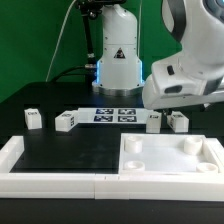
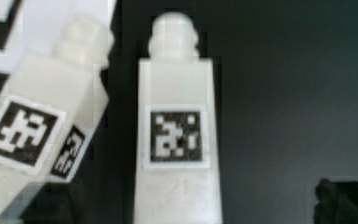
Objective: Assemble one leg
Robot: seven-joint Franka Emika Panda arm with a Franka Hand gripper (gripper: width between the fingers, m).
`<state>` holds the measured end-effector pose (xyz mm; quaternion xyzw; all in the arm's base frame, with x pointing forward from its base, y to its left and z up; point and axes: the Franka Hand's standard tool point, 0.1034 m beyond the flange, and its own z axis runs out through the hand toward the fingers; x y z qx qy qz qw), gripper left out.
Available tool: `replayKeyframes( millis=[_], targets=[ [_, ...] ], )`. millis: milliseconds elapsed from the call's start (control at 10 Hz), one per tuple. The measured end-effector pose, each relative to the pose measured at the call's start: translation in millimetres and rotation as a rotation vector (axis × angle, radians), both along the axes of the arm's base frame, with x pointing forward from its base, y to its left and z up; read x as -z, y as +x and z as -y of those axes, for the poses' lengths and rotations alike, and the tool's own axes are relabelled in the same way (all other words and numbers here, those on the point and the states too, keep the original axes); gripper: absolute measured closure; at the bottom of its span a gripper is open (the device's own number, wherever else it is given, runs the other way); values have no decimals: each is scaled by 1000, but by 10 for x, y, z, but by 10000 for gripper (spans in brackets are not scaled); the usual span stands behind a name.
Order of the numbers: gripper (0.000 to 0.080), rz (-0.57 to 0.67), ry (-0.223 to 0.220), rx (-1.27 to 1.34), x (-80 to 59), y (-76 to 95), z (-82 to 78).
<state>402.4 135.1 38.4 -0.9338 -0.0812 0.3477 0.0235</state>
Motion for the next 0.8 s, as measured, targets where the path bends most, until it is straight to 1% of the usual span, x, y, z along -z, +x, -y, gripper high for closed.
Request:
replayKeyframes(
  millis=[100,200,300,400,500,600,700,800],
  targets=[
    [150,-102,7,-18,55,-21,4],
    [150,-189,1,-26,86,-76,23],
    [150,-306,-7,-36,95,-145,30],
    [150,-387,-14,-42,126,-157,14],
    [150,-435,-37,-35,178,-180,-4],
    [150,-413,-69,-13,198,-177,-17],
    [150,-405,-96,-9,186,-221,-21],
    [150,-397,-97,-10,212,-236,-35]
  ],
)
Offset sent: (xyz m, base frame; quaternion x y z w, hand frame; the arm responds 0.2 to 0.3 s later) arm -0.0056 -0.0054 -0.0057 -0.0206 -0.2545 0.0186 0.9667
